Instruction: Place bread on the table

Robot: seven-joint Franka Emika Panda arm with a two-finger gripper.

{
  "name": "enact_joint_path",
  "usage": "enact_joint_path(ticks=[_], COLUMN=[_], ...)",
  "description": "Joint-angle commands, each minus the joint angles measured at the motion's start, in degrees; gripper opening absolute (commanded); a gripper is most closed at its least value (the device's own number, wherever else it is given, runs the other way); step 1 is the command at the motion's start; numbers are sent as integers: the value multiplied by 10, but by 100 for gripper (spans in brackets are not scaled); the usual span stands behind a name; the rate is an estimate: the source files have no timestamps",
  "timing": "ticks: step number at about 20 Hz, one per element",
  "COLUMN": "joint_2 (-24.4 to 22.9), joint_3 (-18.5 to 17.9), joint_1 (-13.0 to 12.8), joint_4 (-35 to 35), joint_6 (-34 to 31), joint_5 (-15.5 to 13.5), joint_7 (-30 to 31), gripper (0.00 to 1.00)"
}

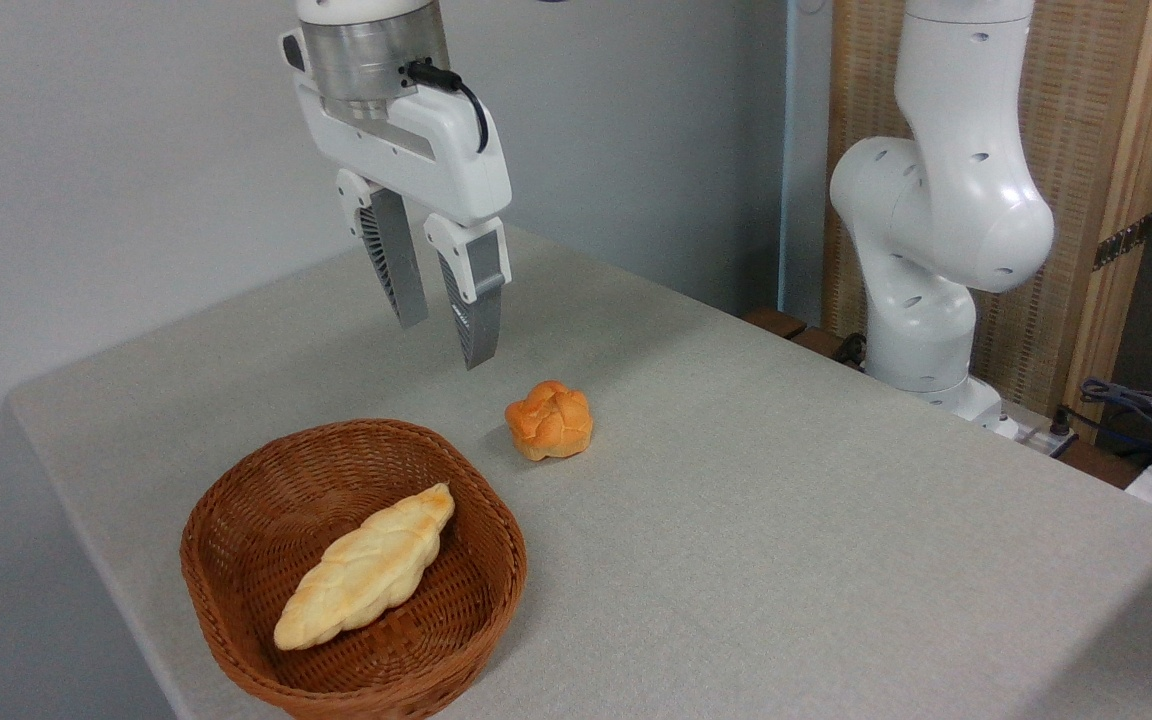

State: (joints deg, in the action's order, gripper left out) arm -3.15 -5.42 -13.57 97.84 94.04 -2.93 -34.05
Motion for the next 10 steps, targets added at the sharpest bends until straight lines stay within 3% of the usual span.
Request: enact_joint_path(ticks=[1,10], joint_2=[15,18], joint_3=[-1,3], joint_1=[6,19], joint_4=[-32,-45], joint_6=[-27,-27], joint_5=[5,7], joint_7=[6,-13], gripper=[100,100])
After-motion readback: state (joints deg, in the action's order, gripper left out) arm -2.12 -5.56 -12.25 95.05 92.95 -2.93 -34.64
